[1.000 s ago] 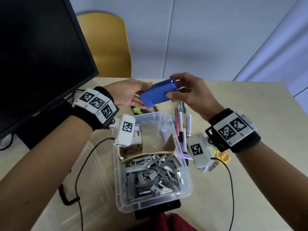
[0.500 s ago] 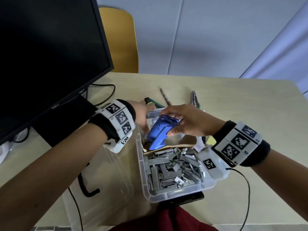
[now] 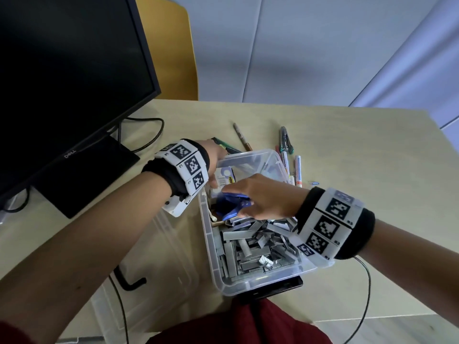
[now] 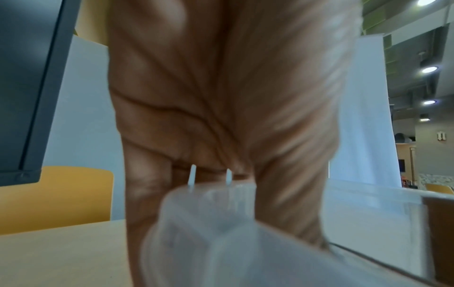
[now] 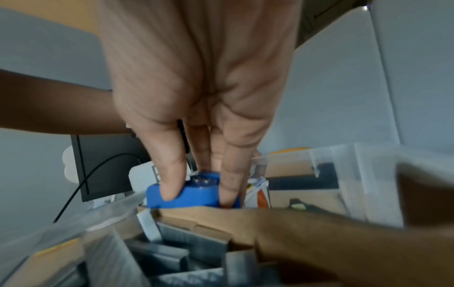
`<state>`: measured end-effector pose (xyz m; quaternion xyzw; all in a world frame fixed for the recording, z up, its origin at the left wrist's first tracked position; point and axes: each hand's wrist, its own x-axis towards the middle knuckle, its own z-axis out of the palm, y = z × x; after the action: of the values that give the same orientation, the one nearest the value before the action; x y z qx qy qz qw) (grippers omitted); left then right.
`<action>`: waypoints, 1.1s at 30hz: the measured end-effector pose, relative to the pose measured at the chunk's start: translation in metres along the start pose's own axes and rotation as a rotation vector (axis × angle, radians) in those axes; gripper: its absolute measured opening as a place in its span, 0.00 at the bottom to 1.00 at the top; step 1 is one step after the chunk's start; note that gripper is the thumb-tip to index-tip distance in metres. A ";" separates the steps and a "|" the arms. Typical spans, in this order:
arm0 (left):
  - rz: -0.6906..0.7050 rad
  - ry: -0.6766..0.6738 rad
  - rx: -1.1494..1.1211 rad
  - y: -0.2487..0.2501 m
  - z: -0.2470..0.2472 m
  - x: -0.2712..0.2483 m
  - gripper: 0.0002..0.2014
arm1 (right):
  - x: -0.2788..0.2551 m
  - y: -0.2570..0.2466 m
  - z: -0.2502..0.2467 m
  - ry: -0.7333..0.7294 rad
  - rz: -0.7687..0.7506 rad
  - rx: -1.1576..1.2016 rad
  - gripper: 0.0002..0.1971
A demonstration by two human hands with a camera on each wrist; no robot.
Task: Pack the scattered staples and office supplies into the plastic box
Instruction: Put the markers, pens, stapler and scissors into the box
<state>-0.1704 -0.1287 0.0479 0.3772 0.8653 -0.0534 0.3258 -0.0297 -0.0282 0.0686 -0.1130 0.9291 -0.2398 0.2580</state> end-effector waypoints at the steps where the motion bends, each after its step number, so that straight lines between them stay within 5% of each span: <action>1: 0.000 0.008 0.005 -0.001 0.001 0.002 0.16 | 0.003 -0.001 0.001 -0.028 0.011 0.000 0.17; 9: -0.002 0.010 0.113 -0.001 0.000 0.008 0.17 | 0.018 -0.016 0.004 -0.074 0.098 -0.028 0.28; 15: -0.024 0.075 0.078 -0.013 0.006 0.013 0.26 | 0.032 -0.022 0.005 0.055 0.203 -0.361 0.14; 21: -0.057 0.039 0.112 -0.026 0.014 0.046 0.31 | 0.040 -0.028 -0.016 -0.114 0.375 -0.152 0.13; 25: -0.041 0.011 0.122 -0.017 0.003 0.020 0.30 | 0.045 -0.025 -0.018 -0.193 0.469 0.034 0.17; 27: -0.026 0.011 0.105 -0.016 0.003 0.017 0.30 | 0.044 -0.023 -0.013 -0.194 0.473 0.141 0.17; 33: -0.019 0.039 0.079 -0.019 0.007 0.017 0.29 | 0.043 -0.014 -0.002 -0.173 0.370 -0.009 0.14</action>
<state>-0.1886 -0.1339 0.0291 0.3825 0.8723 -0.0834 0.2930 -0.0658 -0.0544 0.0588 0.0381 0.9093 -0.1738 0.3761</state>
